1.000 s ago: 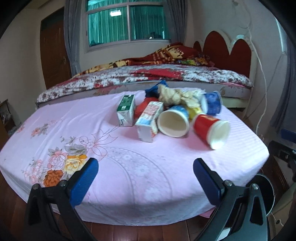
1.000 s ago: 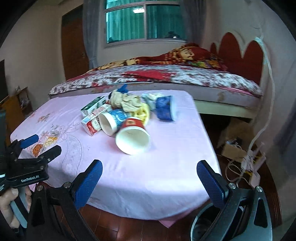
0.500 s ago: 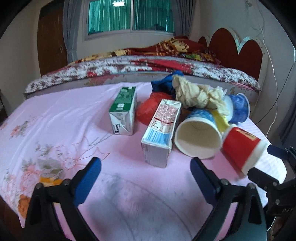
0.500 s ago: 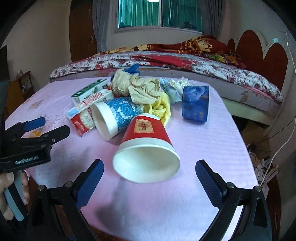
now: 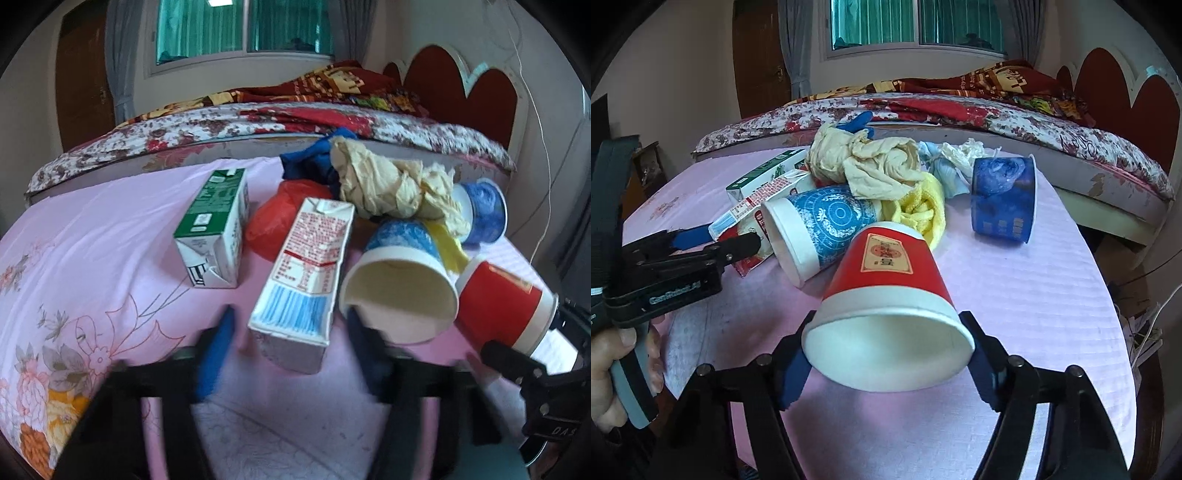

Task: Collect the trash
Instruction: 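Grasp the red paper cup with the right tool while the left tool grasps the white milk carton, then carry the red cup and white carton to the black bin and release both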

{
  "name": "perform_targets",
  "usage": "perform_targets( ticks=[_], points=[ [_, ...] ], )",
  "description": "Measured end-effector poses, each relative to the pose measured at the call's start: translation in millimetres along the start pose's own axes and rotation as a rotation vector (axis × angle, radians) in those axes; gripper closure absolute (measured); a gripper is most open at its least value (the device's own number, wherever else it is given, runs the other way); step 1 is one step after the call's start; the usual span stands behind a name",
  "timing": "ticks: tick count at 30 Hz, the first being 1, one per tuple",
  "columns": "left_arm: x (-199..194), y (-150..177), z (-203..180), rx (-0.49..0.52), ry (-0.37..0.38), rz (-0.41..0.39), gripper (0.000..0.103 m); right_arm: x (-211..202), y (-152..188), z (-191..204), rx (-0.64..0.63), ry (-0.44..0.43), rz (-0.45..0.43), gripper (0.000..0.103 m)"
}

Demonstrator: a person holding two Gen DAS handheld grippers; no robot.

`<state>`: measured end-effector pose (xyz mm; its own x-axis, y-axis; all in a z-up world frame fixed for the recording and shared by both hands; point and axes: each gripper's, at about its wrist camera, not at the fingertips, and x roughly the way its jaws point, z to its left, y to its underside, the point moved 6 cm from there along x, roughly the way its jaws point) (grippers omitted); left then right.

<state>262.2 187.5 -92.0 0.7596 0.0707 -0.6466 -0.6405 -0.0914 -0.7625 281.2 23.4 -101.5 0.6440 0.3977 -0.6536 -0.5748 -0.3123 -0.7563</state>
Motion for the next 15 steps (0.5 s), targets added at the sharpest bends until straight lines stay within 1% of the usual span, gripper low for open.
perform_targets(
  ticks=[2, 3, 4, 6, 9, 11, 15],
  points=[
    [-1, 1, 1, -0.016, 0.018, 0.005, 0.067, -2, 0, 1, 0.000, -0.005, -0.004, 0.036],
    [-3, 1, 3, -0.019, 0.019, 0.005, 0.067, -4, 0, 1, -0.001, -0.006, -0.006, 0.040],
    [-4, 1, 3, -0.016, 0.013, 0.003, 0.068, -6, -1, 1, -0.001, -0.006, -0.012, 0.047],
    [-9, 1, 5, -0.016, 0.004, -0.005, 0.068, -10, -2, 1, 0.002, -0.014, -0.015, 0.052],
    [-19, 4, 12, -0.032, -0.006, -0.025, 0.068, -15, 1, 3, -0.011, -0.017, -0.013, 0.055],
    [-29, 4, 16, -0.035, -0.019, -0.042, 0.068, -23, 2, 6, -0.020, -0.029, -0.028, 0.055],
    [-49, 5, 16, -0.005, -0.049, -0.079, 0.068, -39, 3, 9, -0.036, -0.027, -0.052, 0.055]
  ],
)
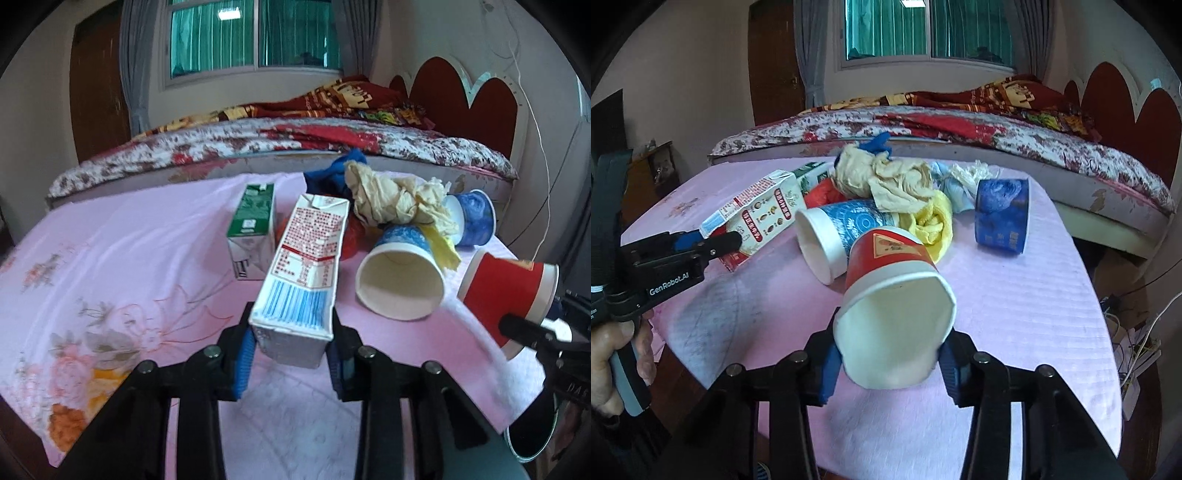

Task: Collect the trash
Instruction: 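Carry the red cup and white carton to the black bin and release both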

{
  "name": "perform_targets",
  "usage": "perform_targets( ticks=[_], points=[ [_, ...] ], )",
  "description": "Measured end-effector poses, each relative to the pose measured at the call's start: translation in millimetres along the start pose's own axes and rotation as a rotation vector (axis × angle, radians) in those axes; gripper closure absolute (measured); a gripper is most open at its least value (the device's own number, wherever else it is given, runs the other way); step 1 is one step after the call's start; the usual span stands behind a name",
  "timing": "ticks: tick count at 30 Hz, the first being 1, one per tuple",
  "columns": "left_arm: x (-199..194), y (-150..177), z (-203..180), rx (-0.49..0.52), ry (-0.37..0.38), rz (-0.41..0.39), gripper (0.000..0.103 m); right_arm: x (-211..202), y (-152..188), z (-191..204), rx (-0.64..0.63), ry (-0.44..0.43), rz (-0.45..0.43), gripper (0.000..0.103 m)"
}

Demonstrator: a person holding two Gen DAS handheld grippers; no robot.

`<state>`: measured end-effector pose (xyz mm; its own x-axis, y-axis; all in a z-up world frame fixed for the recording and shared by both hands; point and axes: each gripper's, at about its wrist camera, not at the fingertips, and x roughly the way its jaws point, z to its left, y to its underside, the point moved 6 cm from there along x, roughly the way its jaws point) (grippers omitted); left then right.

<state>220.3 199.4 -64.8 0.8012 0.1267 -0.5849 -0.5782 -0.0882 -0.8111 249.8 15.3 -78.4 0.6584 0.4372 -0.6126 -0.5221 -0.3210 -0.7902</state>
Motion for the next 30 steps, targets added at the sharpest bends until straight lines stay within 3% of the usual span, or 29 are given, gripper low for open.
perform_targets(
  ticks=[5, 12, 22, 30],
  points=[
    [-27, 6, -8, 0.038, -0.001, -0.033, 0.068, -28, 6, -6, -0.003, 0.019, -0.026, 0.055],
    [-55, 19, -38, 0.036, 0.070, -0.036, 0.068, -66, 18, -20, -0.008, 0.063, -0.048, 0.055],
    [-83, 22, -115, 0.090, 0.199, -0.055, 0.068, -133, 45, -38, -0.048, 0.143, -0.085, 0.055],
    [-94, 34, -178, 0.165, 0.303, -0.038, 0.068, -172, 84, -93, 0.038, 0.222, -0.067, 0.055]
  ],
)
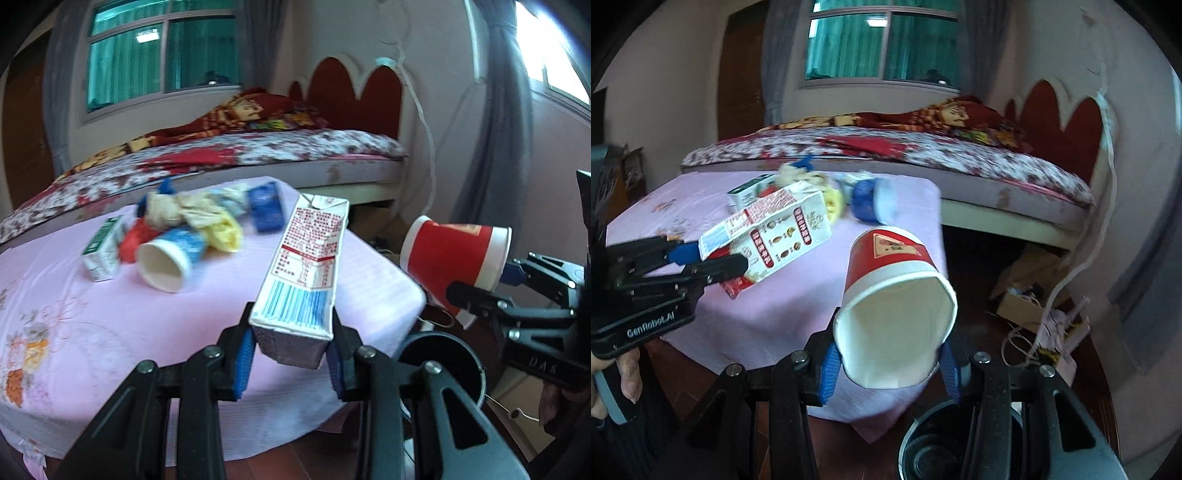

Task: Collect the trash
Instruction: 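Carry the red cup and white carton to the black bin and release both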

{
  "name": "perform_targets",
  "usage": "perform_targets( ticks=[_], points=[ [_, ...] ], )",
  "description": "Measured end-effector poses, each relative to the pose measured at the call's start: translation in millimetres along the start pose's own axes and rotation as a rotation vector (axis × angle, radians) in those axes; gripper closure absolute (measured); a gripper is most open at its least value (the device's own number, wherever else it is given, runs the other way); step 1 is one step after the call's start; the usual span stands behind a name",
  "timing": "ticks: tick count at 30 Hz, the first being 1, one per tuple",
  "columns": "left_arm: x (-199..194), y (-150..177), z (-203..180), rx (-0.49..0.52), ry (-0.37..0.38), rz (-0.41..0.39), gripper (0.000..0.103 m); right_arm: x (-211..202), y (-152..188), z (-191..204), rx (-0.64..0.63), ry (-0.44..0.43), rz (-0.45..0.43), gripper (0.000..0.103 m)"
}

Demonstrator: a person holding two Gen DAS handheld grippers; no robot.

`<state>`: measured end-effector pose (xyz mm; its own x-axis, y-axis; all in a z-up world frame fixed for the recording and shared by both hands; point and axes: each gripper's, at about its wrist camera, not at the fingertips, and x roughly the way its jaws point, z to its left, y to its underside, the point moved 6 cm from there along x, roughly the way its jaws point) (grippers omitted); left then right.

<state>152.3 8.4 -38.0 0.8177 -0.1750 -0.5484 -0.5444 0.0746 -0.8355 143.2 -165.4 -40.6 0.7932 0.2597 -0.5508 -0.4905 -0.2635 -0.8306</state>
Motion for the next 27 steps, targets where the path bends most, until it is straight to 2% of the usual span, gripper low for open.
perform_targets(
  ticks=[5, 14, 21, 27],
  points=[
    [6, 4, -44, 0.044, 0.069, 0.017, 0.068, -18, 18, -41, 0.057, 0.064, 0.009, 0.055],
    [19, 28, -128, 0.137, 0.186, 0.087, 0.068, -38, 81, -116, 0.166, 0.156, 0.104, 0.054],
    [40, 56, -172, 0.197, 0.243, 0.183, 0.068, -32, 135, -143, 0.185, 0.173, 0.216, 0.054],
    [61, 79, -188, 0.222, 0.275, 0.275, 0.068, -16, 161, -151, 0.188, 0.148, 0.288, 0.052]
  ],
)
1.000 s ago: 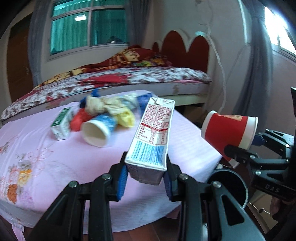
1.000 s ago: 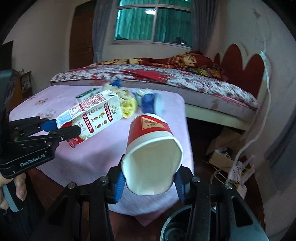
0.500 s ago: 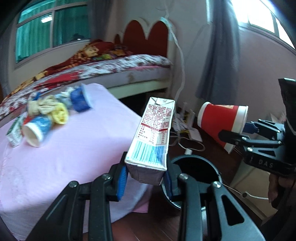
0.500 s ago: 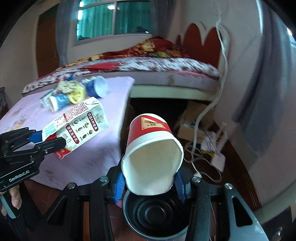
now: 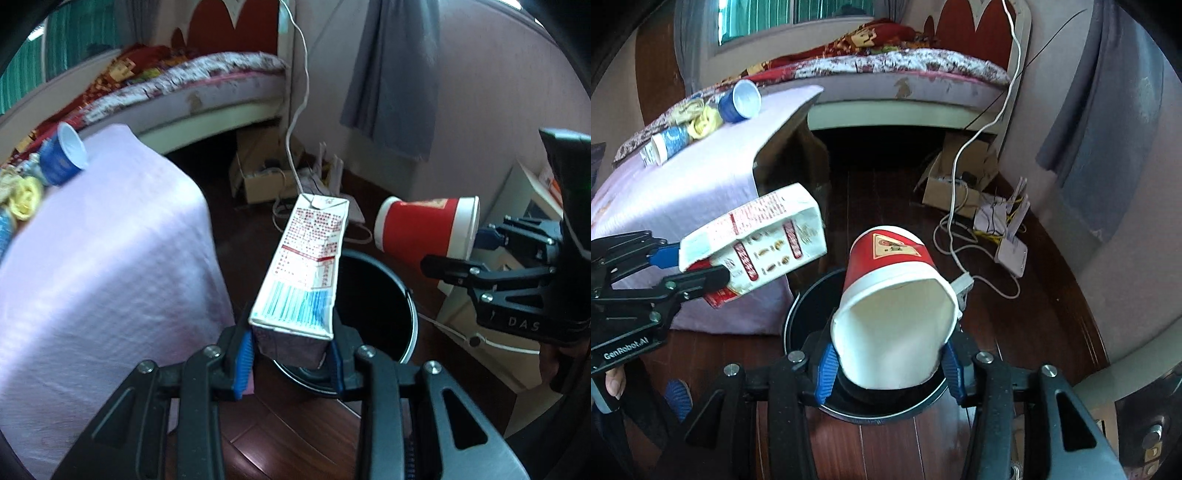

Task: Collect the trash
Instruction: 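Carry the red cup and white carton to the black bin and release both, then move both tools back from the bin toward the bed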

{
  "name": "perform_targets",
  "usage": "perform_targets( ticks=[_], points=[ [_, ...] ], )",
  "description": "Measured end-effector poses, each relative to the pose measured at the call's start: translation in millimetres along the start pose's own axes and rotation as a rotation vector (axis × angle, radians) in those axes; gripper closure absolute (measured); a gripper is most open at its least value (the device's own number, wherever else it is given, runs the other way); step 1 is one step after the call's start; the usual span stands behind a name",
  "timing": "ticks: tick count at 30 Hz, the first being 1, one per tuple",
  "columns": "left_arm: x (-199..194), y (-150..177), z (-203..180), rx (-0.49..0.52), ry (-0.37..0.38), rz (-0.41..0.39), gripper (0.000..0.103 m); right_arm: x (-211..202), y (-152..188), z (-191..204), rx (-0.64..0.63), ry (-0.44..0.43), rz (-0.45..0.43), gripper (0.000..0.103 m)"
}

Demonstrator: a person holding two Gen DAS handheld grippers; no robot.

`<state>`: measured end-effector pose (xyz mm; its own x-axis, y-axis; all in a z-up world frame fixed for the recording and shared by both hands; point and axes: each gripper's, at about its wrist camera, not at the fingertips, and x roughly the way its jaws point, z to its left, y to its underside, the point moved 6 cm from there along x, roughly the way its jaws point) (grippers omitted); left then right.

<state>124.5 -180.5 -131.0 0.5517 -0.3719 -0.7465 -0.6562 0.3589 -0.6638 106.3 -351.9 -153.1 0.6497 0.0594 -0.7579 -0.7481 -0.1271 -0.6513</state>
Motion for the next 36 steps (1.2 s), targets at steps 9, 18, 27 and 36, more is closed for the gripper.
perform_targets(
  ticks=[9, 18, 27, 36],
  points=[
    [32, 7, 2, 0.000, 0.027, 0.082, 0.068, 38, 11, 2, -0.039, -0.024, 0.096, 0.052],
    [41, 13, 18, -0.061, 0.000, 0.104, 0.003, 82, 19, -8, -0.037, 0.033, 0.211, 0.006],
    [36, 17, 33, -0.094, -0.095, 0.080, 0.002, 77, 16, -12, -0.027, 0.061, 0.204, 0.000],
    [16, 8, 36, -0.089, -0.113, 0.045, 0.002, 63, -2, -1, -0.041, 0.050, 0.149, 0.000]
  ],
)
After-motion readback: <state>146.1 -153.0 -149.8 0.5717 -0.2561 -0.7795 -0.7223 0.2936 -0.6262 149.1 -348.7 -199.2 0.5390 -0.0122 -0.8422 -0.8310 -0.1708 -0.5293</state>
